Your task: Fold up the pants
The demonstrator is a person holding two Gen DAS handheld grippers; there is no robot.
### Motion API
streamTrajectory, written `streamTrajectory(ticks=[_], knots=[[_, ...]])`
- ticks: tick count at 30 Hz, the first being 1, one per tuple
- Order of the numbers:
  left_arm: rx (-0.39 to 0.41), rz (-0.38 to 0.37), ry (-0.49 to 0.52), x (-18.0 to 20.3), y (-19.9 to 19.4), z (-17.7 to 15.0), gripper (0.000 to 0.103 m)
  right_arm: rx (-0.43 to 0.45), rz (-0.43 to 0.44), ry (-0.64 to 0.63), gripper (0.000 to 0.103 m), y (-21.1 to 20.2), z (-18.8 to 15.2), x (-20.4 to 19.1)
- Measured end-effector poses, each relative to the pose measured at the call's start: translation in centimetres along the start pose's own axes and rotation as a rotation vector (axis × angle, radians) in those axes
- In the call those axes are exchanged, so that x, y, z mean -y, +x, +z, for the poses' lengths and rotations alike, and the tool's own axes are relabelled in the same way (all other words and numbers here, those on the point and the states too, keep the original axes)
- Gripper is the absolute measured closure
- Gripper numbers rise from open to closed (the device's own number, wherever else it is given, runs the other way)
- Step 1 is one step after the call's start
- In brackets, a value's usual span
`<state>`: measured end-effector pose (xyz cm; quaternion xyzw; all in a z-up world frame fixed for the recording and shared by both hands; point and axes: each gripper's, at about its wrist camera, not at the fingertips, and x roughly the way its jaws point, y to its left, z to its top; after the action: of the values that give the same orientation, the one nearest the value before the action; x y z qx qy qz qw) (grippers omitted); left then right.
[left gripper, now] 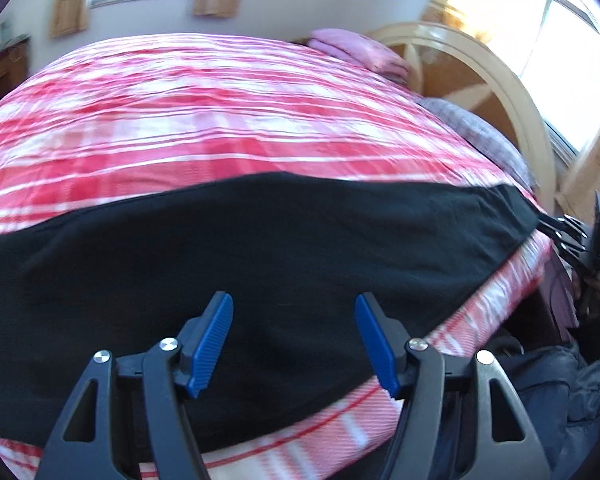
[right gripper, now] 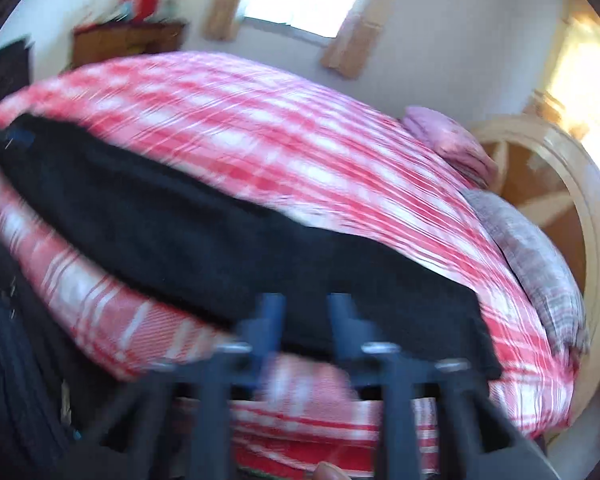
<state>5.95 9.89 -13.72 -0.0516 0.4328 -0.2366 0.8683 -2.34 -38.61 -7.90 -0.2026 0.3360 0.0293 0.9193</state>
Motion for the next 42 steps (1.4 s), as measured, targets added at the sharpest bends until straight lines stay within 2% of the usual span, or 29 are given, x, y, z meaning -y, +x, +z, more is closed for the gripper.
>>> streamTrajectory(ticks=[1, 3, 4, 5, 6, 8, 9, 11, 14, 17, 20, 21, 24, 29, 31, 33, 36, 39, 42], knots=[[-0.007, 0.03, -0.02, -0.9, -0.2, -0.2, 0.037, -0.001, -0.035, 0.061, 0.026, 0.4, -0.2, 1.7], [-0.021, 0.08, -0.031, -2.2, -0.3, -0.6, 0.037, -0.04, -0.039, 0.146, 0.026, 1.6, -0.7, 3.8], [-0.026, 0.096, -0.044, -2.9, -0.4, -0.9, 0.037, -0.099, -0.016, 0.196, 0.026, 2.7, -1.2, 4.8], [-0.016, 0.072, -0.066, -3.8, -0.7, -1.3, 0.037, -0.174, 0.011, 0.245, 0.026, 4.1, -1.8, 5.7], [-0.003, 0.042, -0.093, -4.4, -1.1, -1.5, 0.037, -0.183, 0.048, 0.295, 0.026, 4.6, -2.2, 6.4], [0.003, 0.05, -0.108, -4.8, -1.7, -1.5, 0.037, -0.198, 0.057, 0.309, 0.026, 4.5, -1.9, 6.6], [0.008, 0.074, -0.099, -4.9, -2.0, -1.4, 0.037, -0.214, 0.045, 0.29, 0.026, 4.3, -1.5, 6.2], [0.018, 0.137, -0.081, -5.4, -2.7, -1.3, 0.037, -0.183, 0.051, 0.236, 0.026, 3.4, 0.1, 5.2], [0.023, 0.172, -0.118, -7.2, -3.5, -1.8, 0.037, -0.13, 0.092, 0.131, 0.026, 2.4, 3.9, 2.7], [0.046, 0.12, -0.139, -8.5, -4.1, -2.7, 0.037, -0.073, 0.148, 0.015, 0.026, 2.3, 8.7, -0.9], [0.062, 0.117, -0.111, -8.9, -4.6, -2.9, 0.045, -0.034, 0.215, -0.085, 0.026, 3.1, 13.0, -4.8], [0.068, 0.111, -0.117, -9.3, -4.9, -3.1, 0.049, -0.031, 0.238, -0.103, 0.026, 3.8, 14.2, -6.0], [0.089, 0.082, -0.143, -10.2, -4.9, -3.2, 0.053, -0.038, 0.342, -0.121, 0.026, 6.3, 17.7, -10.2], [0.104, 0.096, -0.123, -9.8, -4.8, -3.4, 0.053, -0.074, 0.481, -0.111, 0.026, 10.7, 20.9, -16.1], [0.098, 0.112, -0.116, -9.3, -5.0, -3.2, 0.051, -0.096, 0.546, -0.088, 0.028, 12.4, 21.8, -18.2], [0.103, 0.14, -0.099, -8.4, -5.2, -3.0, 0.033, -0.114, 0.599, -0.061, 0.035, 13.6, 22.3, -20.1], [0.139, 0.22, -0.04, -6.8, -5.8, -2.7, 0.013, -0.156, 0.67, 0.01, 0.043, 14.9, 22.6, -21.9], [0.178, 0.282, 0.029, -5.8, -6.1, -2.5, 0.009, -0.197, 0.754, 0.109, 0.046, 16.6, 23.0, -23.0], [0.171, 0.295, 0.016, -6.4, -5.7, -2.4, 0.009, -0.251, 0.818, 0.184, 0.05, 18.1, 23.3, -24.2]])
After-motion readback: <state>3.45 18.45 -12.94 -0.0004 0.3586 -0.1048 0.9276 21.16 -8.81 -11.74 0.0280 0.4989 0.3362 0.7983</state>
